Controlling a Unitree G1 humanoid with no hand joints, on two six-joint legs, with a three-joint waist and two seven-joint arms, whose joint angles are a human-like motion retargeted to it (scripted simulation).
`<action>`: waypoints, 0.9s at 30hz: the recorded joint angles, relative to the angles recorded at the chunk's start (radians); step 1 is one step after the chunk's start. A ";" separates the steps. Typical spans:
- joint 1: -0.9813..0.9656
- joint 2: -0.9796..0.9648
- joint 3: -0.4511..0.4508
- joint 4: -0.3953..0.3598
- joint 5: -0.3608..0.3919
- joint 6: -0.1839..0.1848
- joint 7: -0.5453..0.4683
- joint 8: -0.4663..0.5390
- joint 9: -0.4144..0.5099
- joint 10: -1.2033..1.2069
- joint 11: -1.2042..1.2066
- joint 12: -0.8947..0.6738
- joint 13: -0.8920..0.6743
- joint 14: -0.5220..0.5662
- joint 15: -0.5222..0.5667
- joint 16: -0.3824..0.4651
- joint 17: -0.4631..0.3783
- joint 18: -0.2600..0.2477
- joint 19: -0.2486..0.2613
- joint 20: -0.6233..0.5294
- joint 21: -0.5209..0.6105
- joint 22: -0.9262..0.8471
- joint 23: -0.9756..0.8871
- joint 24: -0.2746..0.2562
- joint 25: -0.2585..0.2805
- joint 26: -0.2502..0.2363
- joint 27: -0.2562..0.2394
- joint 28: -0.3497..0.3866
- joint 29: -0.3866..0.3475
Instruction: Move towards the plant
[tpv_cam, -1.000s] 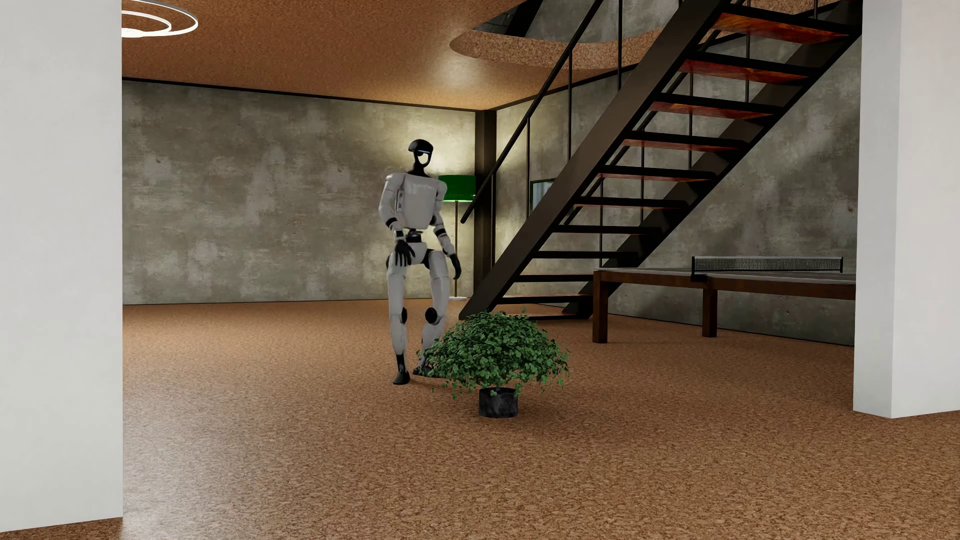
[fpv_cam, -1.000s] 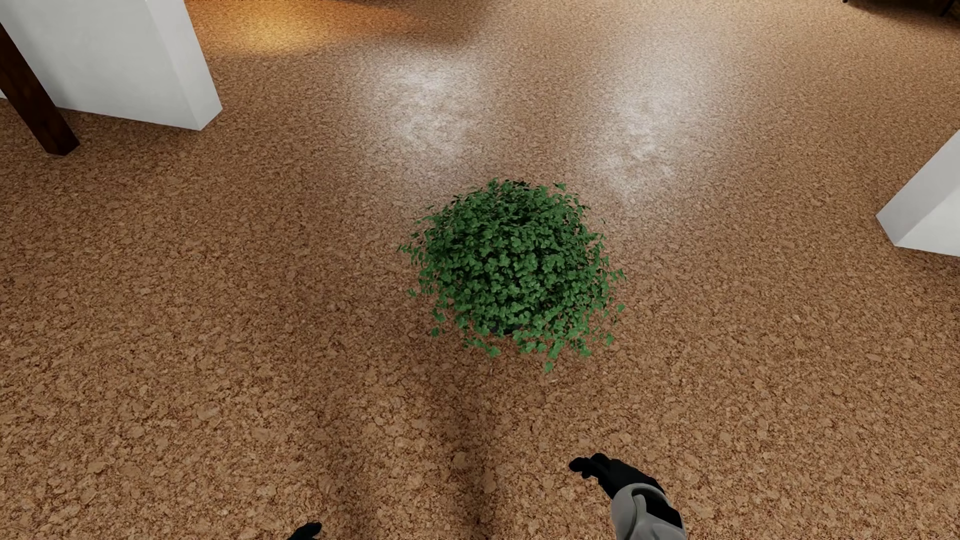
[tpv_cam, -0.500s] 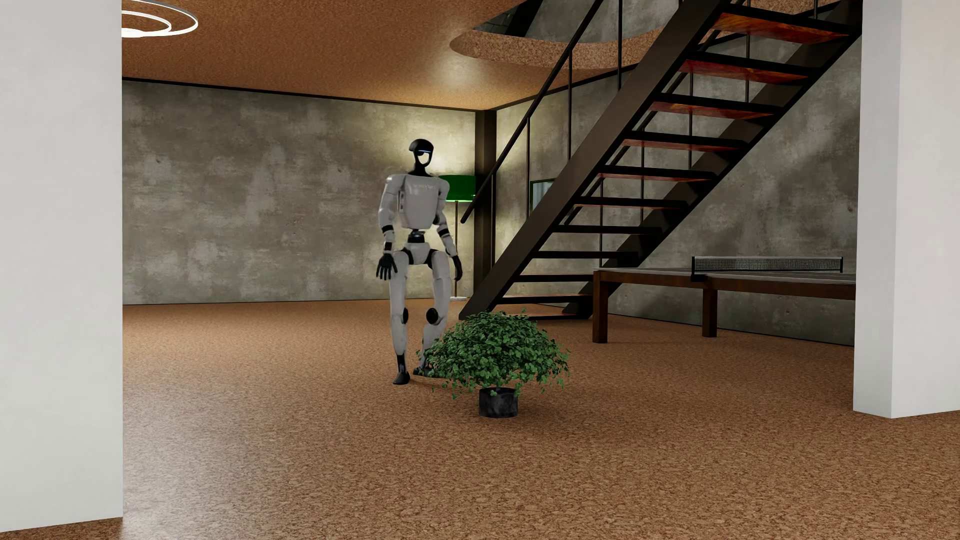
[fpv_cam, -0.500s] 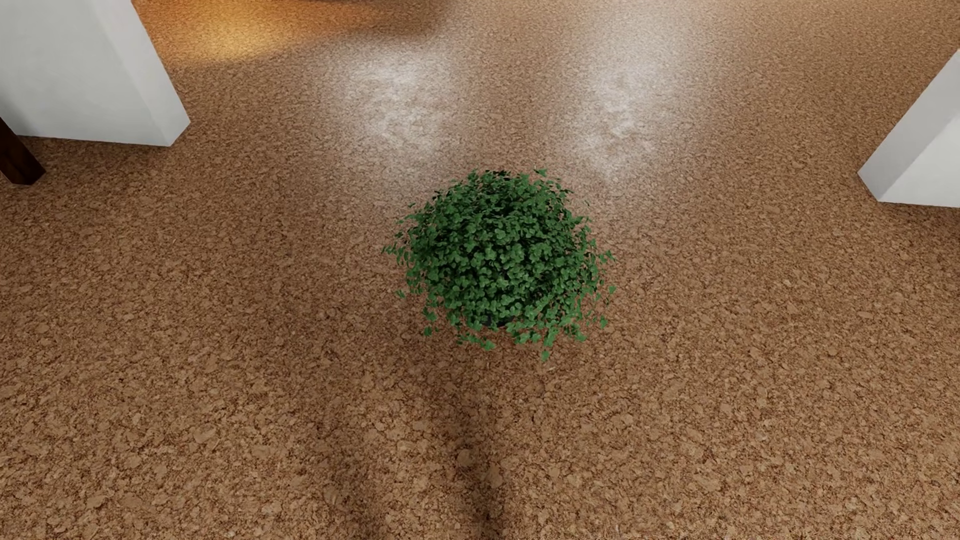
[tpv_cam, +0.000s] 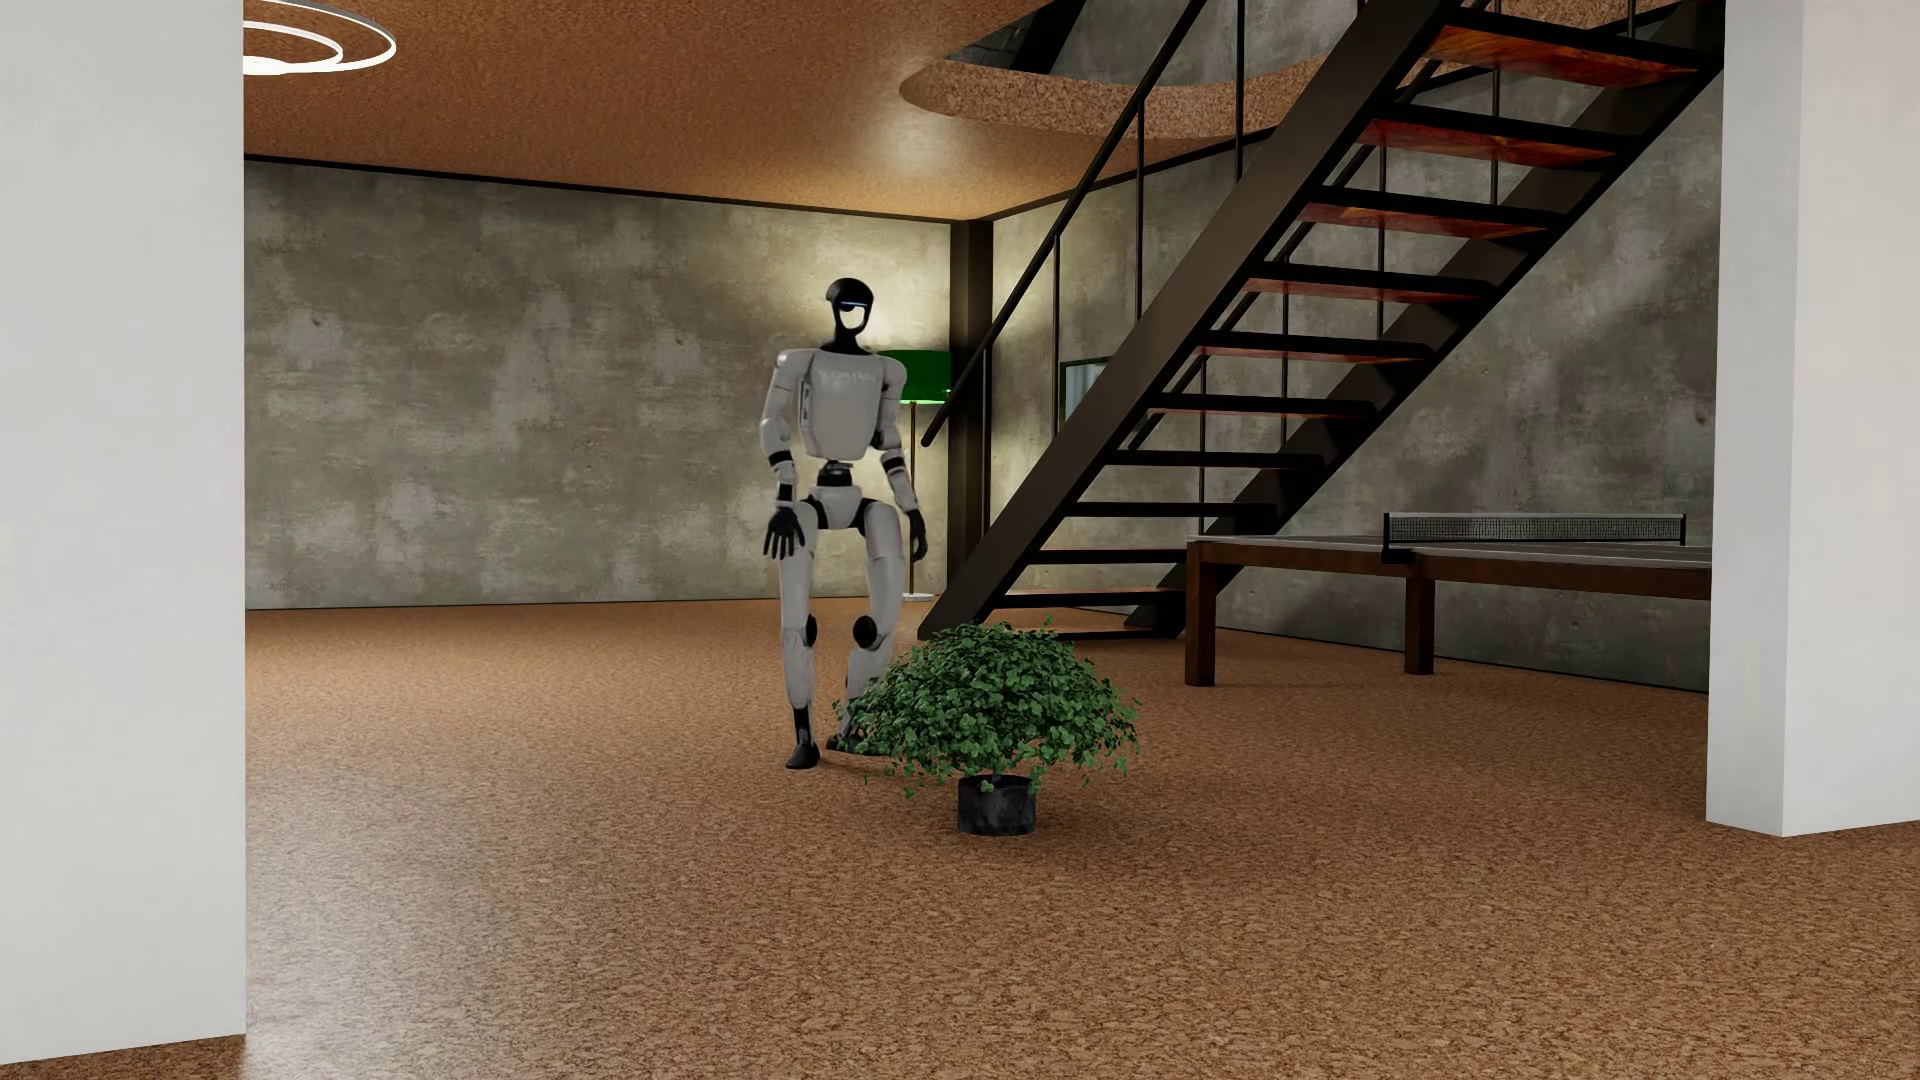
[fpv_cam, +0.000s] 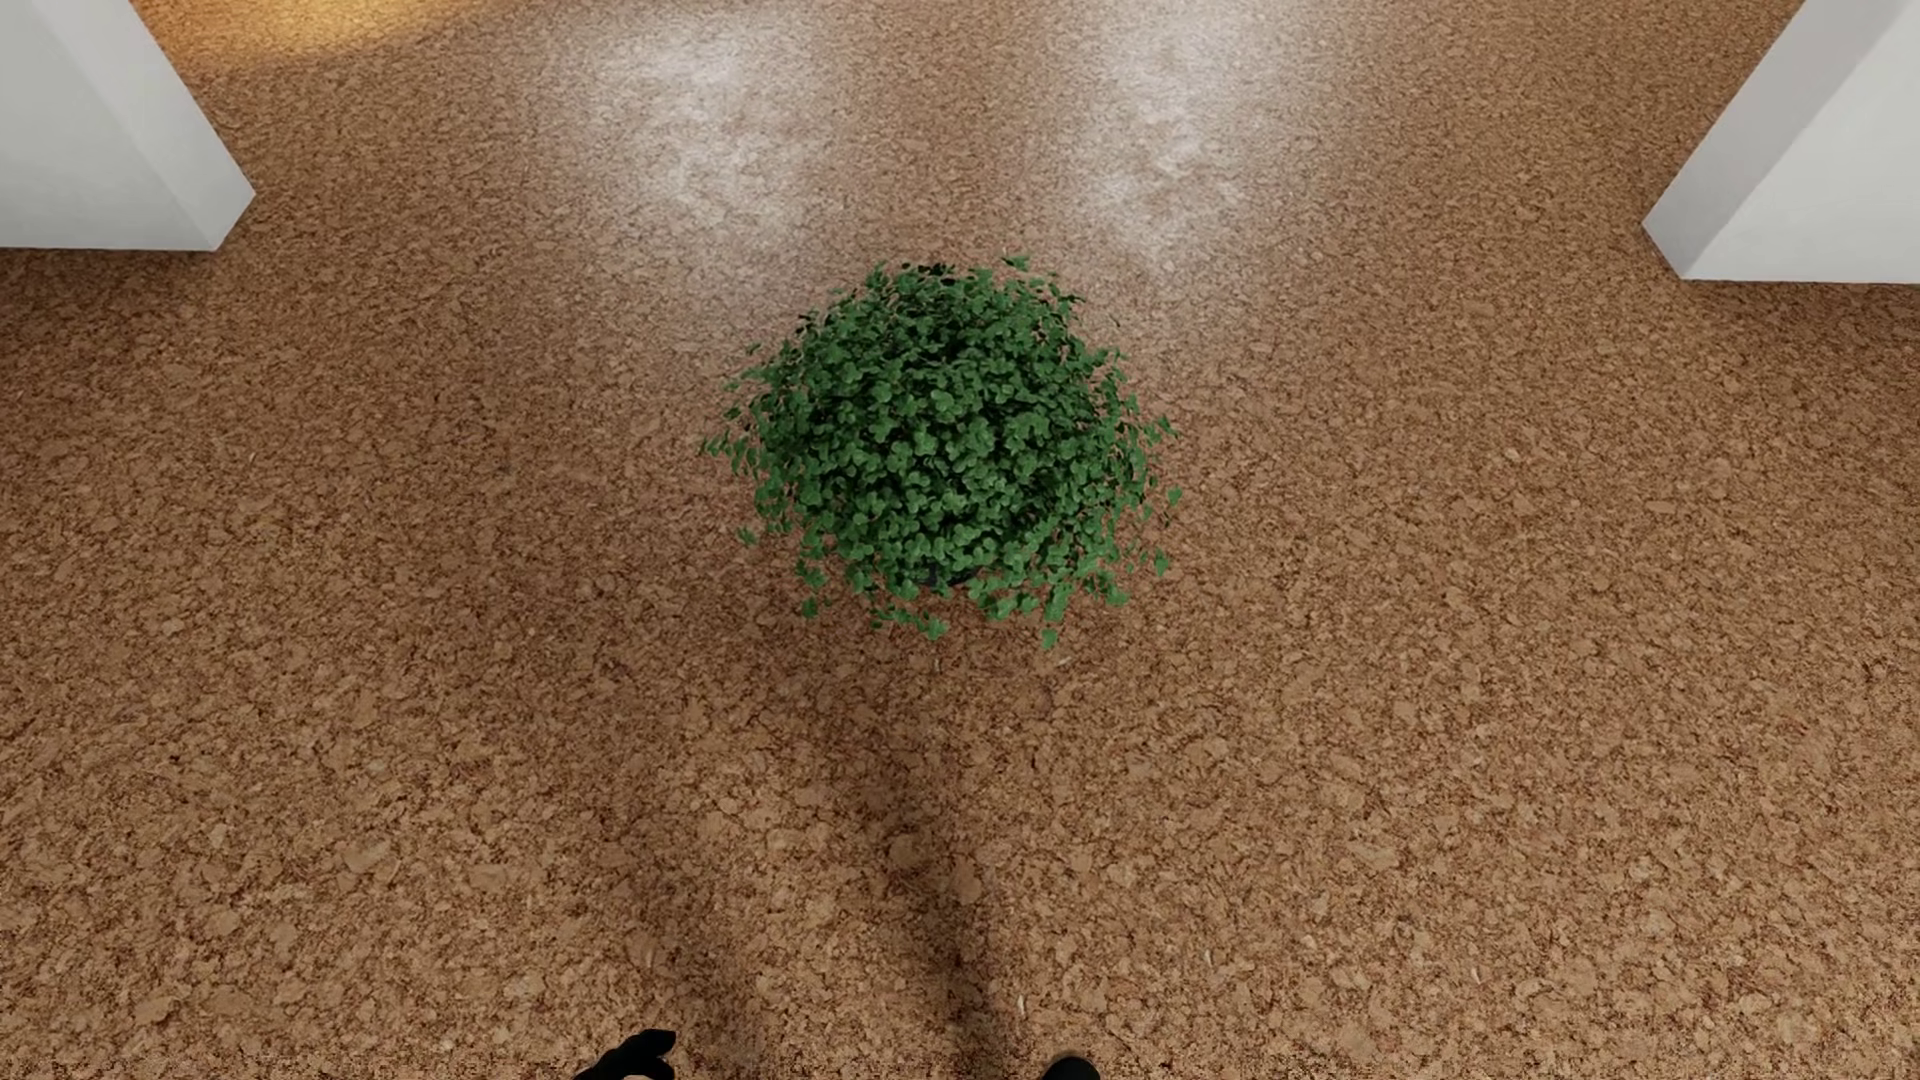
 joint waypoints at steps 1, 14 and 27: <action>-0.007 -0.005 0.000 0.000 0.002 -0.001 0.001 -0.001 0.003 -0.005 -0.009 -0.009 -0.005 0.006 0.006 0.001 0.007 0.000 -0.001 -0.007 -0.029 -0.006 -0.005 -0.004 0.021 0.002 0.008 0.001 -0.008; -0.053 -0.036 0.002 -0.030 0.000 -0.012 -0.027 -0.048 0.005 -0.108 -0.107 -0.012 -0.086 0.081 0.061 0.018 -0.005 -0.017 -0.021 -0.066 -0.036 0.013 -0.035 -0.036 0.116 0.059 -0.014 -0.004 -0.077; -0.137 -0.095 0.001 -0.052 -0.046 -0.001 -0.074 -0.088 0.040 -0.090 -0.079 0.084 -0.109 0.089 0.060 0.059 -0.030 -0.027 -0.033 -0.122 0.005 -0.032 -0.014 -0.030 0.145 0.015 -0.029 0.010 -0.105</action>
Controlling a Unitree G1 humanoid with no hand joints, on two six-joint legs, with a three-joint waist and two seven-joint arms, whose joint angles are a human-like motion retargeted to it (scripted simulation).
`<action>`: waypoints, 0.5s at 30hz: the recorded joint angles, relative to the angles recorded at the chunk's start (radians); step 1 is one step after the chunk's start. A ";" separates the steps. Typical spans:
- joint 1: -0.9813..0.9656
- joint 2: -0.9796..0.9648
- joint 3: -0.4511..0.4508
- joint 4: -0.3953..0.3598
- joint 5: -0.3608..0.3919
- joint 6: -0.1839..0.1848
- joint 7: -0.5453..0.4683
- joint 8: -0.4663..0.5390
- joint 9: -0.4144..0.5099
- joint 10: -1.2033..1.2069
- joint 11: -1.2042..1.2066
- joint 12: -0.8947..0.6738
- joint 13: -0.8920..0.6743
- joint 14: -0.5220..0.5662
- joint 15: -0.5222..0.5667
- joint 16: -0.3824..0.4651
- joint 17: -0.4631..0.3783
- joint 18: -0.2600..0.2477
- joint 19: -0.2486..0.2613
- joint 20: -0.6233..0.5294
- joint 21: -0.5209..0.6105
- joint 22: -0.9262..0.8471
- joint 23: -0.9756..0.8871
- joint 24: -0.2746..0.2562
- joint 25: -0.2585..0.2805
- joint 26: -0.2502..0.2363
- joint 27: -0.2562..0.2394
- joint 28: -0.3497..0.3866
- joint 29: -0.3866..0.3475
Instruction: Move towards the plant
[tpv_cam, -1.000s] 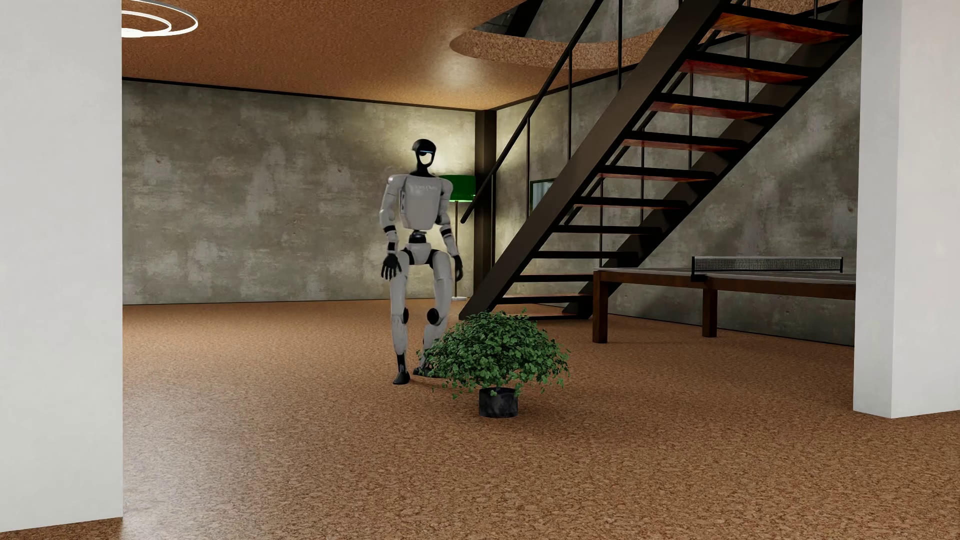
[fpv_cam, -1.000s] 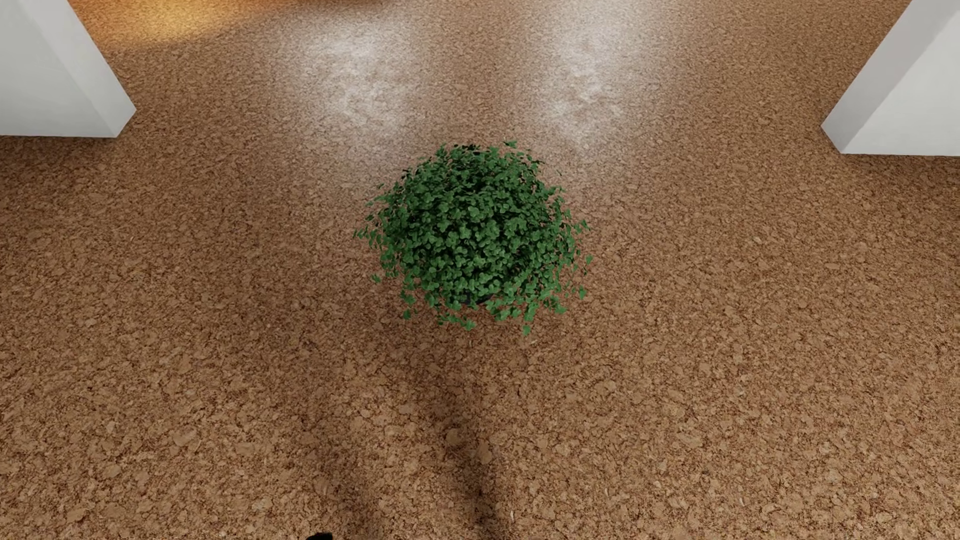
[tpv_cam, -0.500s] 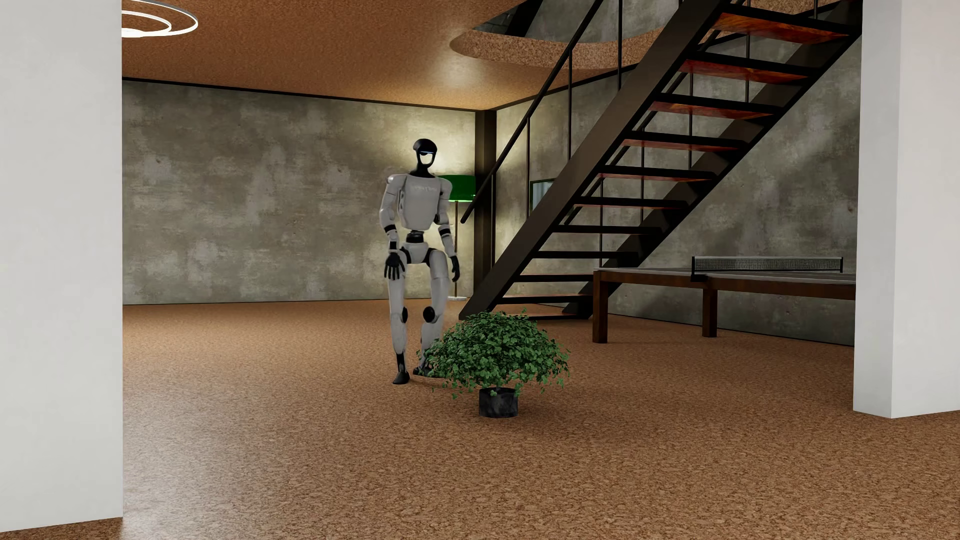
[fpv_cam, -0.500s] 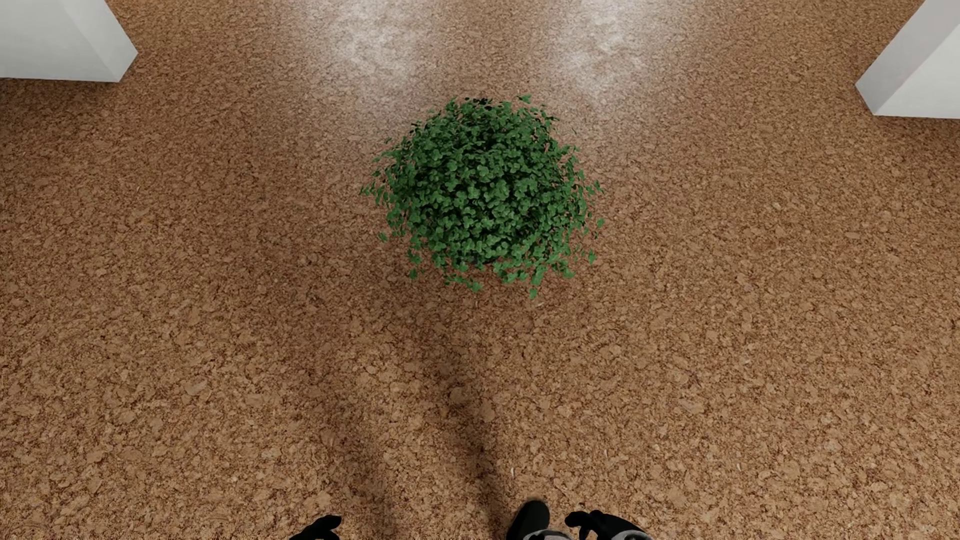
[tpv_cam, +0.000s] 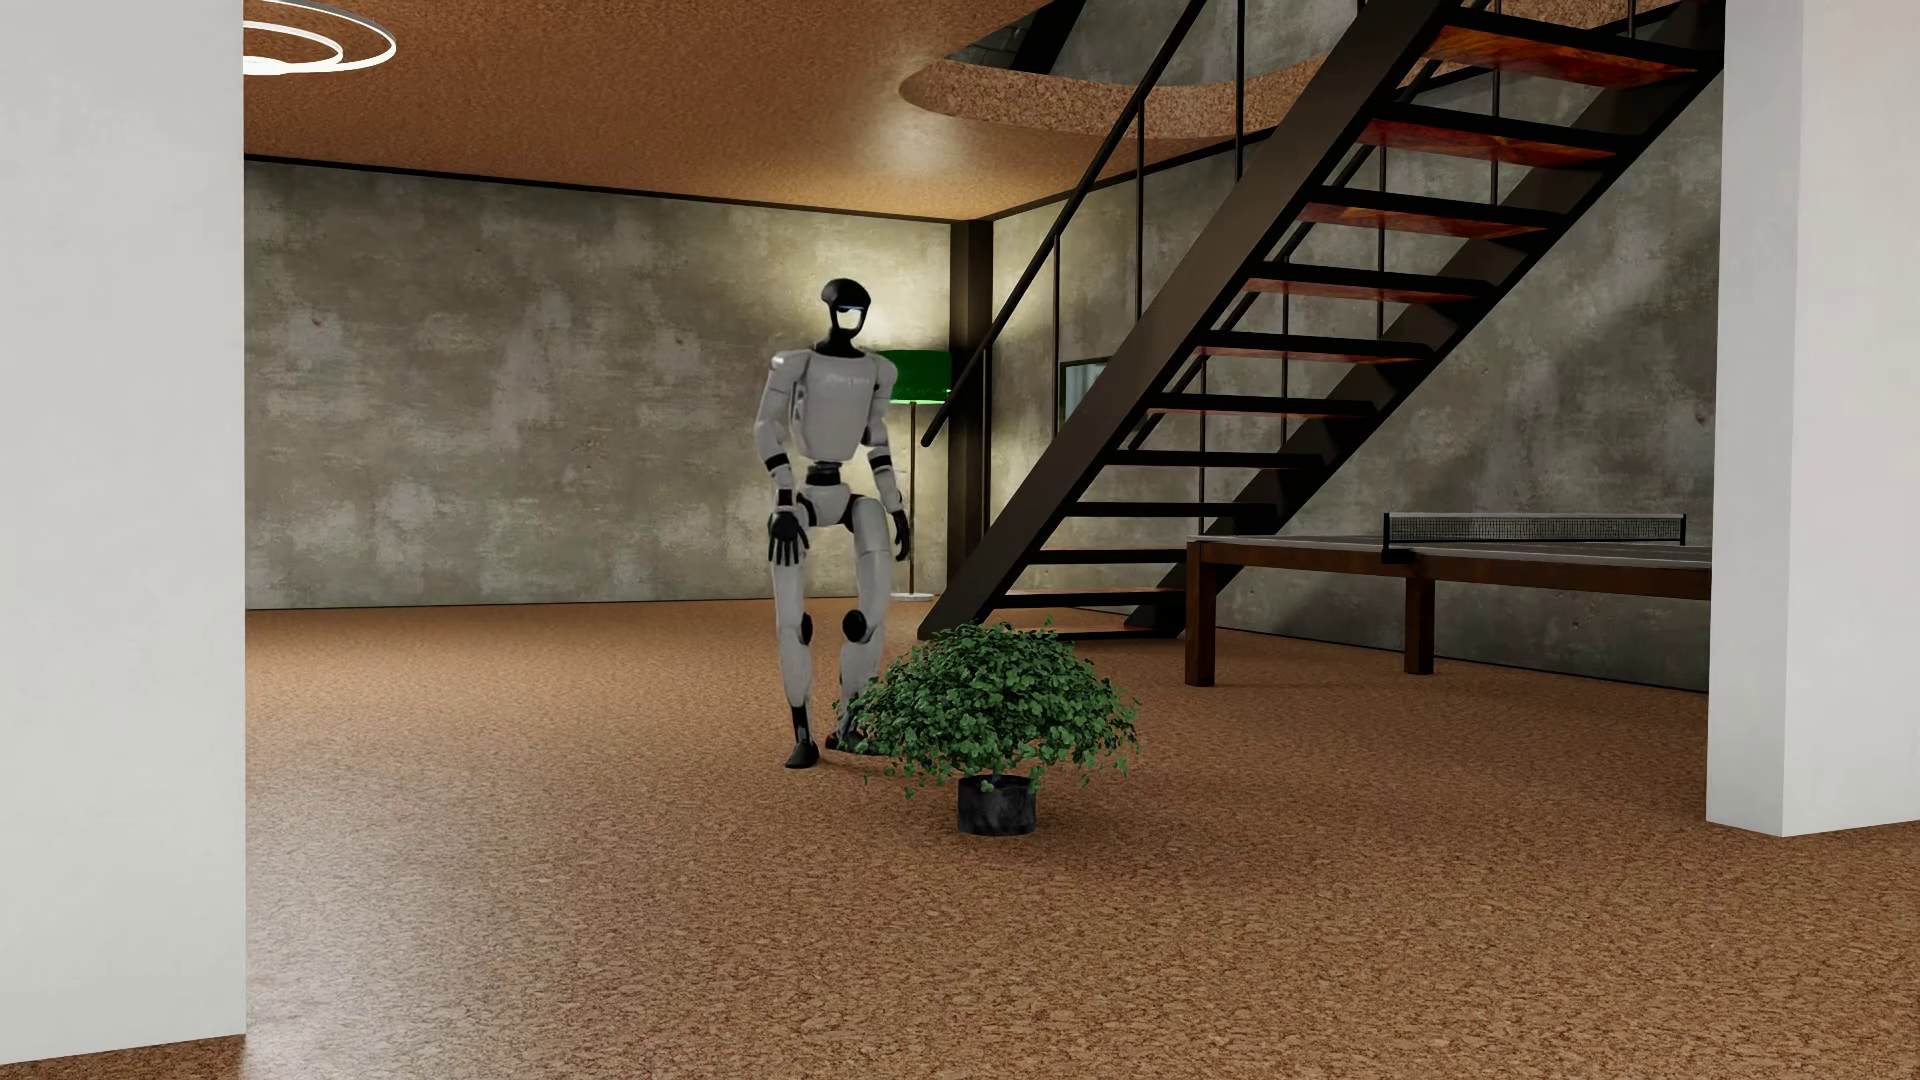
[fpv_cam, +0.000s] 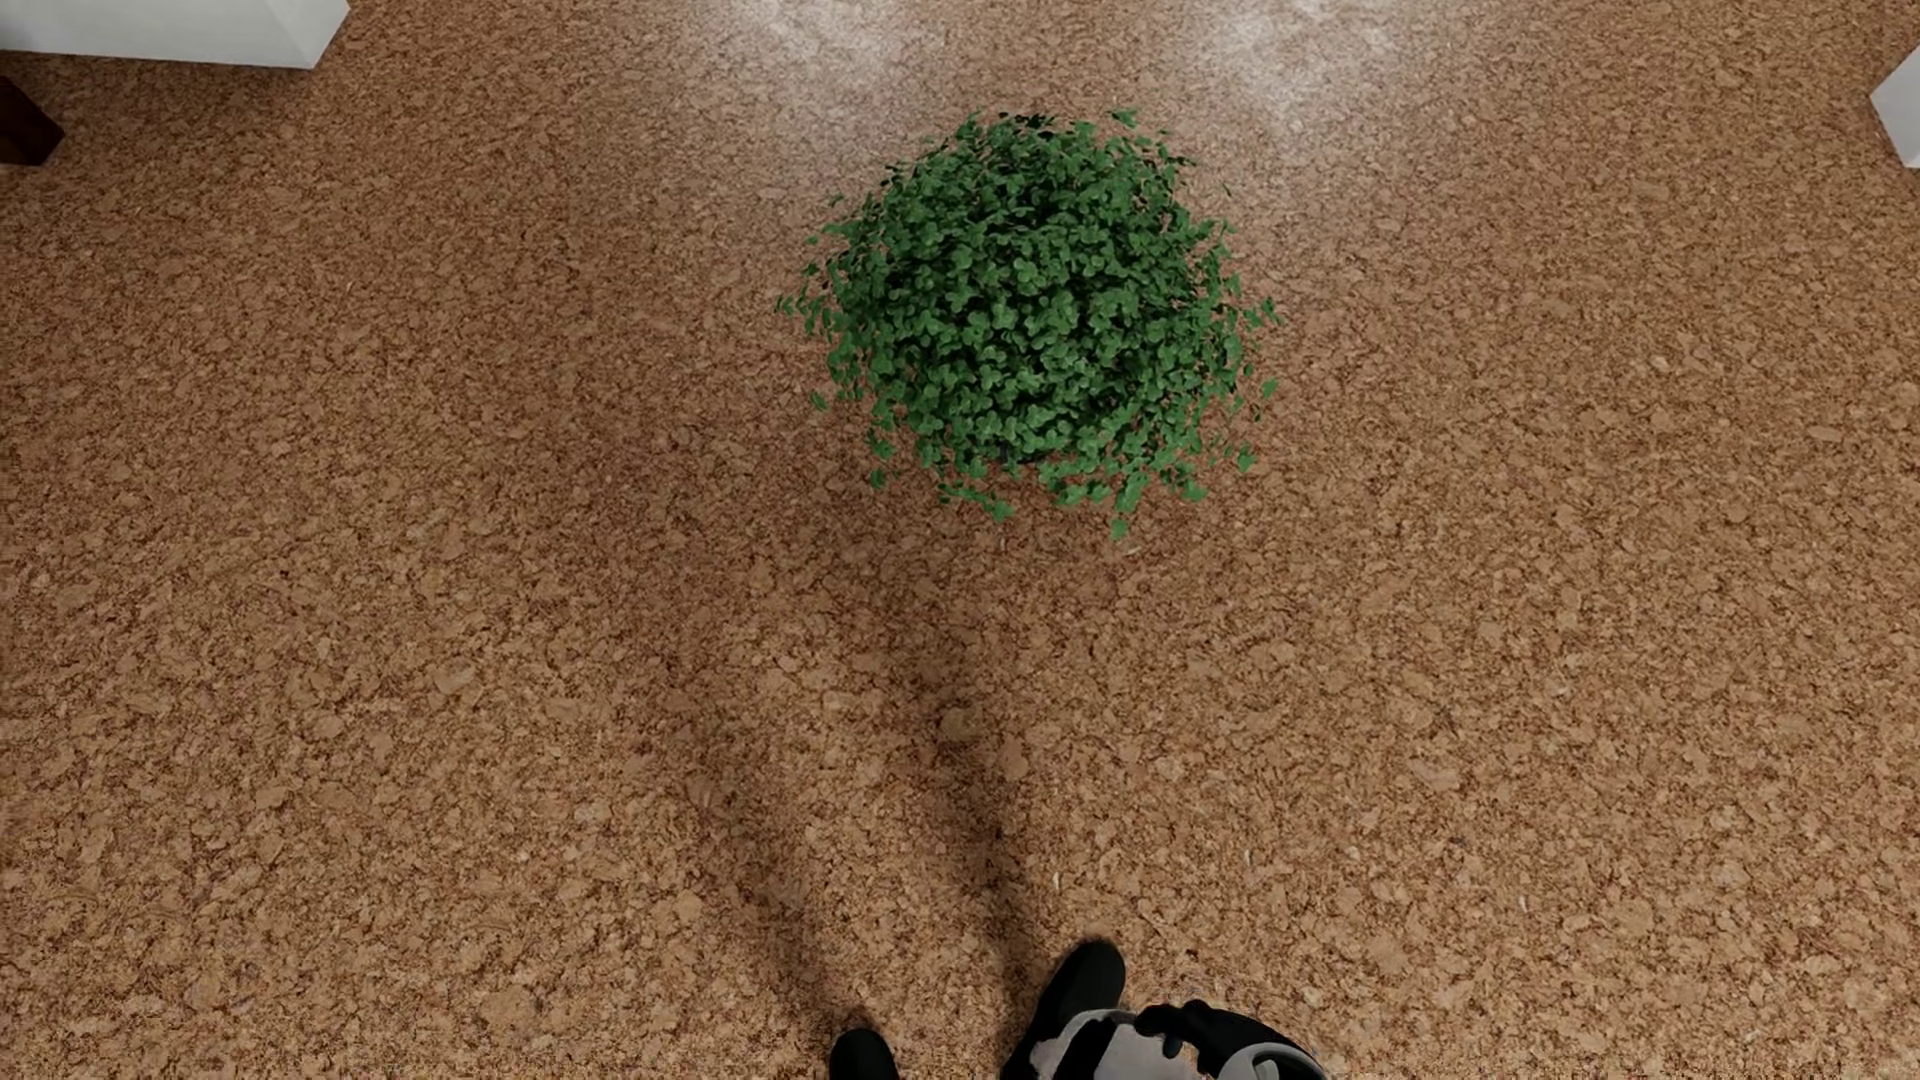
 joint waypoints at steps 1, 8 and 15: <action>-0.009 -0.007 -0.002 -0.003 -0.003 0.002 -0.003 -0.004 0.004 -0.003 -0.004 0.003 -0.001 0.002 0.003 0.003 -0.001 -0.003 -0.001 -0.008 0.001 -0.001 0.002 0.001 -0.001 -0.002 -0.001 0.000 -0.003; -0.057 -0.061 -0.010 -0.031 -0.014 0.013 -0.008 -0.012 0.024 -0.063 -0.051 0.012 -0.040 0.032 0.034 0.022 -0.009 -0.022 -0.008 -0.075 0.008 -0.032 0.011 -0.010 -0.007 -0.021 -0.008 0.001 -0.004; -0.065 -0.075 -0.009 -0.036 -0.015 0.024 -0.002 -0.004 0.029 -0.063 -0.053 -0.020 -0.071 0.009 0.030 0.026 -0.014 -0.025 -0.008 -0.112 -0.033 -0.070 -0.020 -0.030 0.006 -0.021 -0.007 0.005 -0.024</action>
